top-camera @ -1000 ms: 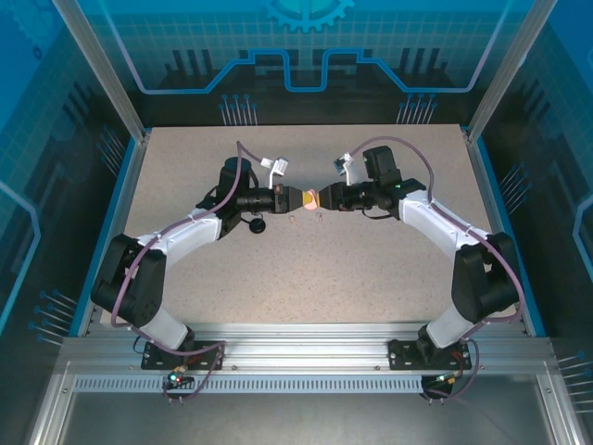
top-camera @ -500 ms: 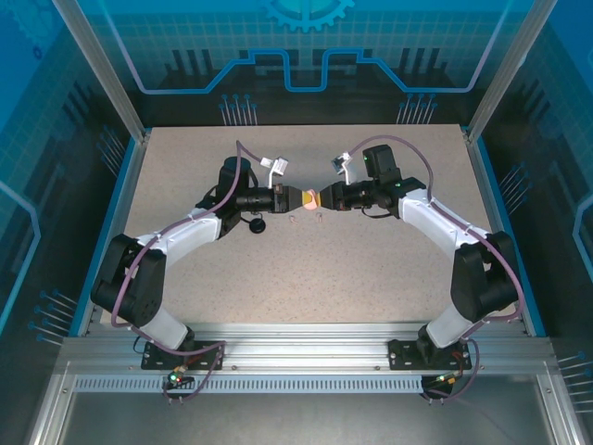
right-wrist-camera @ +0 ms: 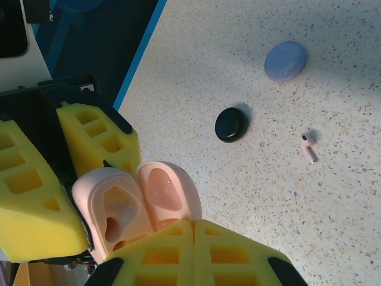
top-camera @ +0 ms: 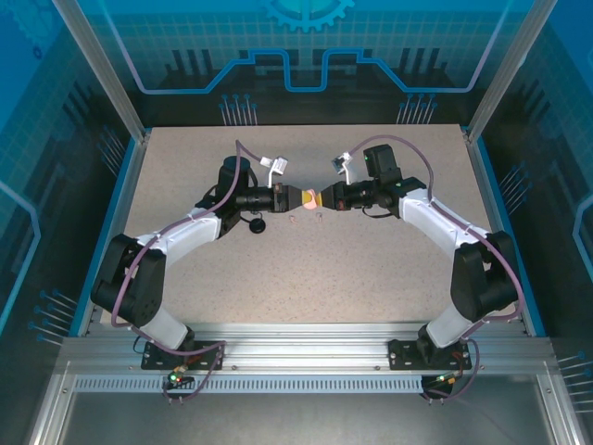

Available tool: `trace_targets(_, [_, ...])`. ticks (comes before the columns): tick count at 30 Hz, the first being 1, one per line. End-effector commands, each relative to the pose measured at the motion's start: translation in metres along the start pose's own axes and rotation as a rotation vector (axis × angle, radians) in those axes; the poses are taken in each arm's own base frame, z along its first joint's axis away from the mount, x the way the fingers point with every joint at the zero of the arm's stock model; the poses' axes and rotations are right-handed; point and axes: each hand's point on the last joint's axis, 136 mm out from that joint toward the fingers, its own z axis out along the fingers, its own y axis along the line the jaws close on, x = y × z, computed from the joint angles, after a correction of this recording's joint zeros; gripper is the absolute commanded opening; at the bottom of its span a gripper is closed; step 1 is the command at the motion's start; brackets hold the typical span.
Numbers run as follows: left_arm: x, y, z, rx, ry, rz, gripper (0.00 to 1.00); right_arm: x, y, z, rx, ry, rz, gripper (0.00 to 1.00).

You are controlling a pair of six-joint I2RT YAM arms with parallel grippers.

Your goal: Insert wireless bluetooth earbuds into charging case

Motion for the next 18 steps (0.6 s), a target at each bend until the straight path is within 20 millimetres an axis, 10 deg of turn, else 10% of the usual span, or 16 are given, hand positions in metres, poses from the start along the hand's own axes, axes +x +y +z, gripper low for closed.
trace_targets(1, [-0.015,-0.040,-0.003,0.105,-0.007,0.090,0.02,-0.009,0.002,-0.004,0.014,-0.022,-0.012,0.00])
trace_targets(7, [-0.019,-0.035,-0.004,0.066,-0.039,0.101,0.63,-0.016,-0.004,-0.012,0.088,-0.033,-0.023,0.00])
trace_targets(18, [-0.026,-0.028,-0.024,-0.016,-0.027,0.150,0.94,-0.033,-0.005,-0.030,0.175,-0.026,-0.140,0.00])
